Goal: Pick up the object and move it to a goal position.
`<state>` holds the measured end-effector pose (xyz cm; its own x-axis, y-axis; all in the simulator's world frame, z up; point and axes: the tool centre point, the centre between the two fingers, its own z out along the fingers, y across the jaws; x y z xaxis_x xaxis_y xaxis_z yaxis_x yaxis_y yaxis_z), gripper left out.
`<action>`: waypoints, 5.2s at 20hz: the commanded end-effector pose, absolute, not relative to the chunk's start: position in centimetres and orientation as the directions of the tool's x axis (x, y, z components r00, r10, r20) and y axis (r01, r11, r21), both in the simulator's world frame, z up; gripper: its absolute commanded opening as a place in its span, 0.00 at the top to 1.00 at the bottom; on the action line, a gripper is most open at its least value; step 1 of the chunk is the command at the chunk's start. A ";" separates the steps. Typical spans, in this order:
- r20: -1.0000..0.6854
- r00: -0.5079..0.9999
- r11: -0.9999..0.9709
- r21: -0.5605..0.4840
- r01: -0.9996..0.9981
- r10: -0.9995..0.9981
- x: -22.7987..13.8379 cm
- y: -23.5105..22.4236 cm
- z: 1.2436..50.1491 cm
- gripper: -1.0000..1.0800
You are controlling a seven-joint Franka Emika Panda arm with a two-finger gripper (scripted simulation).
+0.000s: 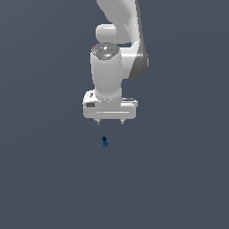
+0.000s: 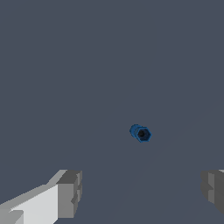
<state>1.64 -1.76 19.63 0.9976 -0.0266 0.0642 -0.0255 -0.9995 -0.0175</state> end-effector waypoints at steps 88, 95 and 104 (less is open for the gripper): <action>0.001 0.722 -0.722 -0.001 -0.691 -0.691 3.0 -5.1 4.4 1.00; 0.022 0.705 -0.705 -0.014 -0.709 -0.709 3.5 -3.7 6.4 1.00; 0.083 0.648 -0.653 -0.057 -0.755 -0.757 4.8 0.3 12.3 1.00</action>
<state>4.53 -0.55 11.05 0.6600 -0.7478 0.0711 -0.7467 -0.6635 -0.0471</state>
